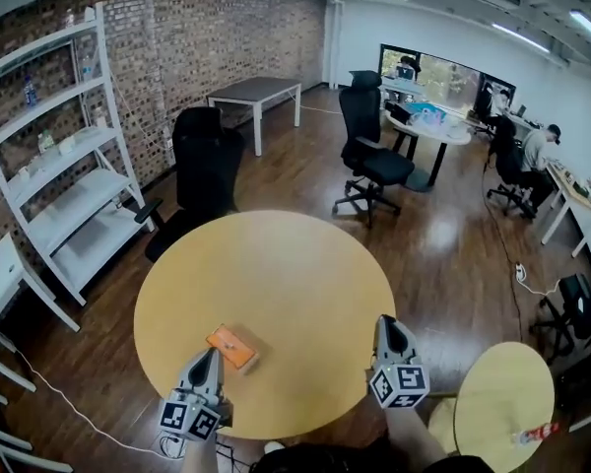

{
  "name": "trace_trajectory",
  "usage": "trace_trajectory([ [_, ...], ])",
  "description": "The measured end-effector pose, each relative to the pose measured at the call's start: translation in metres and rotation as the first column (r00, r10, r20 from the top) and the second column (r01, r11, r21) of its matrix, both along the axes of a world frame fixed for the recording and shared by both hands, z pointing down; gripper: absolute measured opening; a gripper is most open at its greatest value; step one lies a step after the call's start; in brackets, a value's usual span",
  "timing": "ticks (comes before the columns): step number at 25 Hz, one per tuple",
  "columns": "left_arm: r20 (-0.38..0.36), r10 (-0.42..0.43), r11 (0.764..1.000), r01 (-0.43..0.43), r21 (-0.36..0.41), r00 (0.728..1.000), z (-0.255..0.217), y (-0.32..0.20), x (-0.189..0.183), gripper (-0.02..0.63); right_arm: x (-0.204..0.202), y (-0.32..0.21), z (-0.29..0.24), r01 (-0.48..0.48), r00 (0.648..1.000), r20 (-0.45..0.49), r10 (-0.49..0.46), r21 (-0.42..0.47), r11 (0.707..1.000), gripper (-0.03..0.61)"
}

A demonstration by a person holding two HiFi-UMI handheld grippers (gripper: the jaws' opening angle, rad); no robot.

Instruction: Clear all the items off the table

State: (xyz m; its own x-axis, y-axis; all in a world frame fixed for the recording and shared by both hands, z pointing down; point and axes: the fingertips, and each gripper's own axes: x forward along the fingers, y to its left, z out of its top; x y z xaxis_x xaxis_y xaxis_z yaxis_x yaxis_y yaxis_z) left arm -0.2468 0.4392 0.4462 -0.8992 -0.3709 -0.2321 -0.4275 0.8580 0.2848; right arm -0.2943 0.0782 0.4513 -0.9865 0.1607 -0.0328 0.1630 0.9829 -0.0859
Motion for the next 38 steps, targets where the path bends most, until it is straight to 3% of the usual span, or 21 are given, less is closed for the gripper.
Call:
trace_trajectory([
  [5, 0.024, 0.095, 0.995, -0.095, 0.004, 0.995, -0.010, -0.089, -0.008, -0.009, 0.041, -0.099, 0.001, -0.118, 0.993, 0.016, 0.119, -0.020, 0.993, 0.005],
  [9, 0.022, 0.206, 0.979, -0.206, -0.010, 0.978, -0.009, -0.191, -0.002, -0.009, 0.087, -0.191, 0.001, -0.207, 0.978, 0.027, 0.207, -0.009, 0.978, 0.005],
  [12, 0.024, 0.329, 0.944, -0.329, -0.006, 0.944, -0.007, -0.282, 0.006, -0.009, 0.131, -0.271, -0.001, -0.315, 0.949, 0.034, 0.314, 0.010, 0.949, 0.005],
  [15, 0.012, 0.467, 0.884, -0.467, -0.004, 0.884, 0.001, -0.380, 0.016, -0.009, 0.189, -0.344, 0.005, -0.428, 0.903, 0.033, 0.427, 0.042, 0.903, 0.033],
  [18, 0.011, 0.598, 0.801, -0.599, 0.003, 0.801, 0.002, -0.478, 0.038, -0.009, 0.254, -0.403, 0.016, -0.521, 0.853, 0.010, 0.521, 0.055, 0.852, 0.047],
  [20, 0.021, 0.691, 0.723, -0.691, 0.000, 0.723, -0.003, -0.544, 0.061, -0.009, 0.300, -0.437, 0.019, -0.586, 0.810, 0.000, 0.587, 0.067, 0.808, 0.060],
  [22, 0.024, 0.776, 0.631, -0.776, -0.012, 0.631, -0.006, -0.602, 0.086, -0.009, 0.342, -0.465, 0.017, -0.654, 0.755, 0.002, 0.656, 0.071, 0.753, 0.060],
  [25, 0.010, 0.872, 0.490, -0.871, -0.038, 0.490, -0.002, -0.668, 0.120, -0.009, 0.396, -0.491, 0.013, -0.755, 0.655, 0.021, 0.756, 0.062, 0.653, 0.060],
  [29, 0.008, 0.950, 0.313, -0.948, -0.056, 0.313, -0.002, -0.735, 0.154, -0.009, 0.460, -0.514, 0.011, -0.869, 0.494, 0.023, 0.869, 0.047, 0.493, 0.060],
  [34, 0.031, 0.985, 0.170, -0.985, -0.040, 0.169, -0.014, -0.791, 0.176, -0.009, 0.519, -0.527, 0.000, -0.941, 0.336, 0.040, 0.941, 0.041, 0.335, 0.060],
  [38, 0.046, 0.995, 0.089, -0.995, -0.053, 0.086, -0.020, -0.816, 0.194, -0.009, 0.540, -0.534, 0.000, -0.965, 0.262, 0.026, 0.965, 0.017, 0.262, 0.110],
])
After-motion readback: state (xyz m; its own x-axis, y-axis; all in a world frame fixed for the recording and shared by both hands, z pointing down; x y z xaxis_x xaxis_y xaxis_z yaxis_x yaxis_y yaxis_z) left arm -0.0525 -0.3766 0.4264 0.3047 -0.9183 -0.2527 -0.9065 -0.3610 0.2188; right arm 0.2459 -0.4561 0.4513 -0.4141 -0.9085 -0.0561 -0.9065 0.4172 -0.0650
